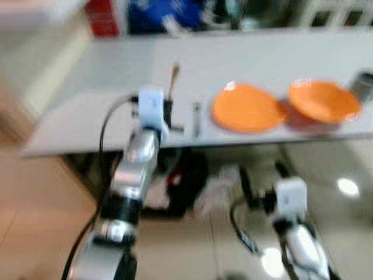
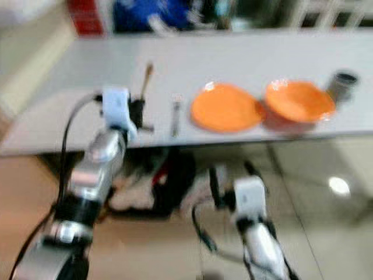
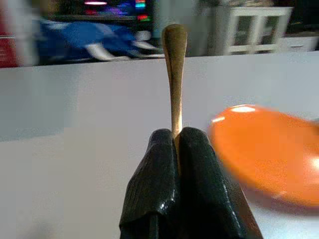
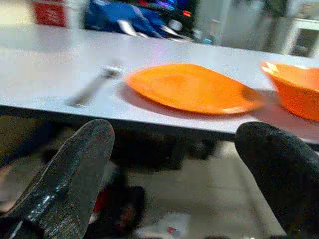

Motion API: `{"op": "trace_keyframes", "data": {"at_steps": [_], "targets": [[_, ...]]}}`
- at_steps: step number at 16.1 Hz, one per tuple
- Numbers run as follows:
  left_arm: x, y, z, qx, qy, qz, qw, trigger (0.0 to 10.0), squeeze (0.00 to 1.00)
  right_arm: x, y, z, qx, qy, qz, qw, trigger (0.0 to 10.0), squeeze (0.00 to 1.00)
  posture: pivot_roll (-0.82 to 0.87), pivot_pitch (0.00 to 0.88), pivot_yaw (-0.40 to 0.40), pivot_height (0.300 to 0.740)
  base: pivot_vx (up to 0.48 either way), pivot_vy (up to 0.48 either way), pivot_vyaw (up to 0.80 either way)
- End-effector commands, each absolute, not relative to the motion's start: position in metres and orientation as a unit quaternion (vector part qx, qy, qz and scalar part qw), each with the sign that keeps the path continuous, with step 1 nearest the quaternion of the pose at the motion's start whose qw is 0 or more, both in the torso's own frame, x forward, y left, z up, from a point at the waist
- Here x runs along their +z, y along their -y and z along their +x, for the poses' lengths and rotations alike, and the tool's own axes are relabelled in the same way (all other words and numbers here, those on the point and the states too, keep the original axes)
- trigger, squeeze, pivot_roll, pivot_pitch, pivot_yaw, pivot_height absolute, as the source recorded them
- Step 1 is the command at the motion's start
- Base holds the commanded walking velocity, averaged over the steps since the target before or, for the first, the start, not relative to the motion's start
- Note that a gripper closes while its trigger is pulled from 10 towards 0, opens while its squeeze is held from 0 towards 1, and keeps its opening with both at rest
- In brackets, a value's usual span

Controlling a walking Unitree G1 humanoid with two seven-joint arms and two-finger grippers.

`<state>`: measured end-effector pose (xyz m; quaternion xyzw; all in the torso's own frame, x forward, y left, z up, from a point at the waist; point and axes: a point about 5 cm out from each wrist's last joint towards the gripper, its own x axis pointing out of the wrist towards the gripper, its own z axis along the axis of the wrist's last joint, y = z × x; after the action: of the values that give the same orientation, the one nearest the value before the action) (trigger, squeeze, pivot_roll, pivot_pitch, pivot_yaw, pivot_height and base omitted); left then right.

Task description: Setting the table

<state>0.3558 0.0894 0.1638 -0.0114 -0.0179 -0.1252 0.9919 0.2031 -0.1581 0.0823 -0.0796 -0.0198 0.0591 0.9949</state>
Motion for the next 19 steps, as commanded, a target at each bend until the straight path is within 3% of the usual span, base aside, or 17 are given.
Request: {"op": "trace_keyframes", "data": {"at_steps": [1, 4, 8, 14, 19], "targets": [[0.166, -0.078, 0.355, -0.143, 0.017, -0.006, 0.990, 0.0, 0.00, 0.085, 0.163, 0.203, 0.049, 0.021, -0.084, 0.995, 10.0, 0.00, -0.17, 0.000, 0.048, 0.736, 0.480, 0.000, 0.00], [0.168, -0.071, 0.353, -0.159, 0.027, 0.003, 0.987, 0.0, 0.00, 0.084, 0.163, 0.202, 0.050, 0.019, -0.083, 0.995, 10.0, 0.00, -0.16, 0.000, 0.047, 0.736, 0.480, 0.000, 0.00], [0.170, -0.066, 0.352, -0.167, 0.031, -0.001, 0.985, 0.0, 0.00, 0.084, 0.162, 0.201, 0.049, 0.017, -0.082, 0.995, 10.0, 0.00, -0.17, 0.000, 0.054, 0.736, 0.000, 0.000, 0.00], [0.169, -0.068, 0.353, -0.156, 0.024, -0.008, 0.987, 0.0, 0.00, 0.085, 0.162, 0.199, 0.047, 0.016, -0.082, 0.995, 10.0, 0.00, -0.17, 0.001, 0.056, 0.736, 0.138, -0.411, 0.00], [0.164, -0.073, 0.357, -0.131, -0.001, 0.001, 0.991, 0.0, 0.00, 0.084, 0.162, 0.199, 0.050, 0.014, -0.082, 0.995, 10.0, 0.00, -0.17, 0.005, 0.052, 0.736, 0.000, 0.000, 0.00]]}}
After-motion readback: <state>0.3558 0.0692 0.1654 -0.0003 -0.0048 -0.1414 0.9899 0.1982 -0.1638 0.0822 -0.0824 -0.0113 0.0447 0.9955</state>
